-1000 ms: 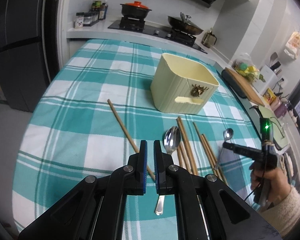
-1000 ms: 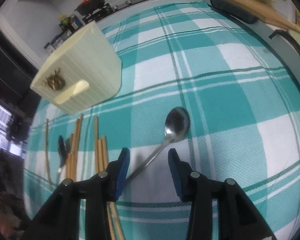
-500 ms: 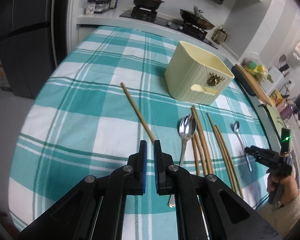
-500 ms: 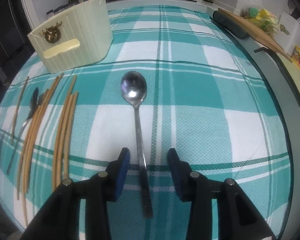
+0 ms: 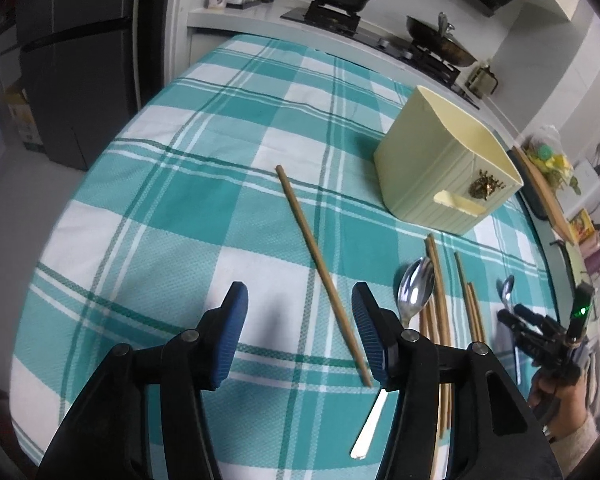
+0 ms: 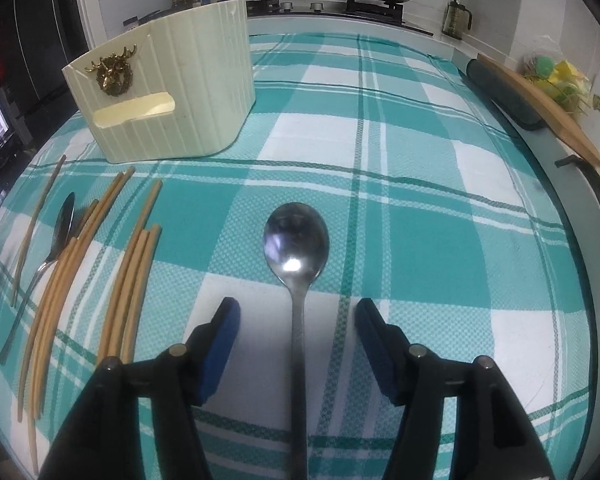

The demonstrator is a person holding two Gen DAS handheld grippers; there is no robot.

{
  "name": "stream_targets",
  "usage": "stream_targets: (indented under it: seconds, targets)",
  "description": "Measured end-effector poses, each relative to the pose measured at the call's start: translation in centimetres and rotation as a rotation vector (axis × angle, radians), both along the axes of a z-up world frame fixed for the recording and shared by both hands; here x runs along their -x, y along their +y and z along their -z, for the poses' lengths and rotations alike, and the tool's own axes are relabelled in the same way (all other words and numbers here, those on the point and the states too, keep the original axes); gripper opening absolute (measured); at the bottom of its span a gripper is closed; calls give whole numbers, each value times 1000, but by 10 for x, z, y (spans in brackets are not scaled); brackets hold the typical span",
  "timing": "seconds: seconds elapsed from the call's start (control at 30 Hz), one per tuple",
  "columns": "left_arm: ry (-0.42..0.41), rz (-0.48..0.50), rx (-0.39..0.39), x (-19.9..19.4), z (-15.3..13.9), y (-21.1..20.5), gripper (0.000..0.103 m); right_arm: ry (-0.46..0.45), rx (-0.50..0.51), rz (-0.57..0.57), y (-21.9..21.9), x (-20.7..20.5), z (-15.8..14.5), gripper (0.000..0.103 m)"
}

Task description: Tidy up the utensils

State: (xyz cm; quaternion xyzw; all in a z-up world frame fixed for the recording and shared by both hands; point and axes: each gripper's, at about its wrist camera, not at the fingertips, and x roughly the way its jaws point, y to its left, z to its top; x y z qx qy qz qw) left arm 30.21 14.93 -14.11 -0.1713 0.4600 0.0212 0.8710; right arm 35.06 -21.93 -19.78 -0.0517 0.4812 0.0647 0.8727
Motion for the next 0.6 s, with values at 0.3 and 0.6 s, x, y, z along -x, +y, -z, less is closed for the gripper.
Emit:
stream_targets:
  seconds: [0.3,0.6]
  targets:
    - [136,-72,-117,-100,51,-3,46,3,-4,-5,-2,0,1,62]
    - [154,-62,-229,-129,65,-16,38,-17,9,-1,0,-10,1,62]
